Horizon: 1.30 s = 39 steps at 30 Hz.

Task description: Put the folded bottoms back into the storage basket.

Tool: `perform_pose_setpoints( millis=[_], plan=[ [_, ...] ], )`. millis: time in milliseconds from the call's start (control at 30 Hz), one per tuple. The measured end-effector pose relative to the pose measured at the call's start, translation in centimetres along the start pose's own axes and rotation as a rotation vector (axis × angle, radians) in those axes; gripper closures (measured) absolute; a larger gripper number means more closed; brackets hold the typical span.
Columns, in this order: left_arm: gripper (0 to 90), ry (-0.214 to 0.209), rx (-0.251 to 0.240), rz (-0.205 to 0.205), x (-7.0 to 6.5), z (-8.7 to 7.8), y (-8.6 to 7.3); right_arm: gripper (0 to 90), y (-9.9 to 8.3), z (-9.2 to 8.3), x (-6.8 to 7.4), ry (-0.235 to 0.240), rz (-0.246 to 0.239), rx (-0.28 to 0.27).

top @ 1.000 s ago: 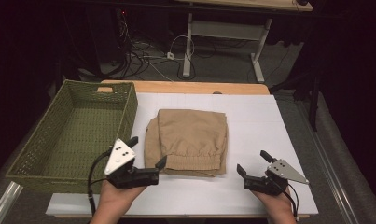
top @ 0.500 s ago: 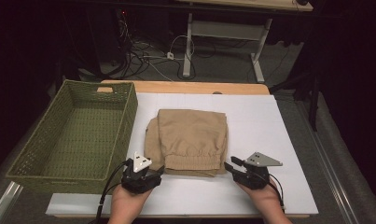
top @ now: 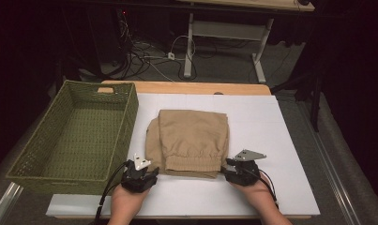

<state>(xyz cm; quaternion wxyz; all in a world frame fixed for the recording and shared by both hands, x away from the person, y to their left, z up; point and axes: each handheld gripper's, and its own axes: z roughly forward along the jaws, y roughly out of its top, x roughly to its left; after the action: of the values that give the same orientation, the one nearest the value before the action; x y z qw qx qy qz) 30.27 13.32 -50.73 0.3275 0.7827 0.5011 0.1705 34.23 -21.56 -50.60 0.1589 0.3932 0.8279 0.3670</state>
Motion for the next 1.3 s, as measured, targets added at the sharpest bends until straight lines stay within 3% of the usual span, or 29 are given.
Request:
perform_pose_setpoints(
  millis=[33, 67, 100, 167, 333, 467, 700, 800, 833, 867, 900, 933, 1000, 1033, 1067, 1100, 1133, 1167, 1200, 1300],
  plan=[
    [64.9, 0.0, 0.0, 0.0, 0.0, 0.0, 0.0, 61.1, 0.0, 0.0, 0.0, 0.0, 0.0, 0.0],
    [72.2, -0.014, -0.004, 0.007, 0.0, 0.0, 0.0, 74.3, 0.0, 0.0, 0.1, 0.032, -0.019, -0.006],
    [77.9, -0.03, -0.005, 0.02, 0.0, 0.0, 0.0, 80.1, 0.0, 0.0, 0.2, 0.049, -0.022, -0.004],
    [81.0, -0.051, -0.008, 0.037, -0.1, 0.0, -0.1, 86.8, -0.1, -0.1, 0.4, 0.062, -0.031, -0.004],
    [81.8, -0.088, -0.003, 0.048, -0.3, -0.5, -0.1, 88.2, -0.2, -0.4, 0.5, 0.056, -0.04, -0.016],
    [81.6, -0.103, -0.002, 0.068, -0.9, -1.5, -0.2, 88.3, -0.8, -1.7, 0.8, 0.057, -0.032, -0.034],
    [79.6, -0.147, 0.047, 0.121, -2.6, -3.6, -1.2, 88.3, -2.4, -4.4, 1.8, 0.083, -0.032, -0.043],
    [58.9, -0.148, 0.012, 0.087, -2.9, -4.1, -2.0, 76.7, -3.2, -5.5, 2.1, 0.088, -0.055, -0.048],
    [51.6, -0.144, -0.02, 0.069, -2.9, -4.4, -1.7, 71.7, -3.2, -5.6, 1.9, 0.092, -0.042, -0.061],
    [46.8, -0.141, -0.127, 0.045, -3.0, -5.2, -1.0, 66.4, -3.1, -5.8, 1.7, 0.091, -0.03, -0.076],
    [46.2, -0.141, -0.127, 0.045, -3.0, -5.2, -1.0, 63.4, -3.1, -5.9, 1.6, 0.082, -0.021, -0.089],
    [46.2, -0.22, -0.213, 0.011, -3.1, -5.2, -0.1, 62.1, -3.1, -6.1, 1.4, 0.08, -0.016, -0.105],
    [46.1, -0.24, -0.215, 0.019, -3.4, -4.8, 0.4, 60.4, -3.1, -6.2, 1.2, 0.078, -0.009, -0.118],
    [45.1, -0.223, -0.173, 0.058, -4.2, -3.2, 1.4, 59.9, -3.2, -6.4, 1.0, 0.064, 0.003, -0.137],
    [43.7, -0.207, -0.13, 0.071, -4.4, -2.2, 1.7, 59.8, -3.2, -6.4, 0.9, 0.062, 0.002, -0.144],
    [43.6, -0.207, -0.13, 0.071, -4.4, -2.2, 1.7, 59.7, -3.3, -6.4, 0.8, 0.059, 0.005, -0.146],
    [41.0, -0.219, -0.066, 0.046, -4.2, -0.5, 1.9, 59.7, -3.3, -6.4, 0.8, 0.055, 0.006, -0.148],
    [40.6, -0.219, -0.066, 0.046, -4.2, -0.5, 1.9, 59.7, -3.4, -6.4, 0.7, 0.052, 0.008, -0.148],
    [42.8, -0.245, -0.051, 0.027, -4.0, -0.1, 1.7, 59.7, -3.5, -6.5, 0.7, 0.048, 0.01, -0.148],
    [51.1, -0.287, -0.014, 0.039, -4.3, 0.0, 1.4, 59.6, -3.7, -6.6, 0.7, 0.034, 0.003, -0.146]
  ],
)
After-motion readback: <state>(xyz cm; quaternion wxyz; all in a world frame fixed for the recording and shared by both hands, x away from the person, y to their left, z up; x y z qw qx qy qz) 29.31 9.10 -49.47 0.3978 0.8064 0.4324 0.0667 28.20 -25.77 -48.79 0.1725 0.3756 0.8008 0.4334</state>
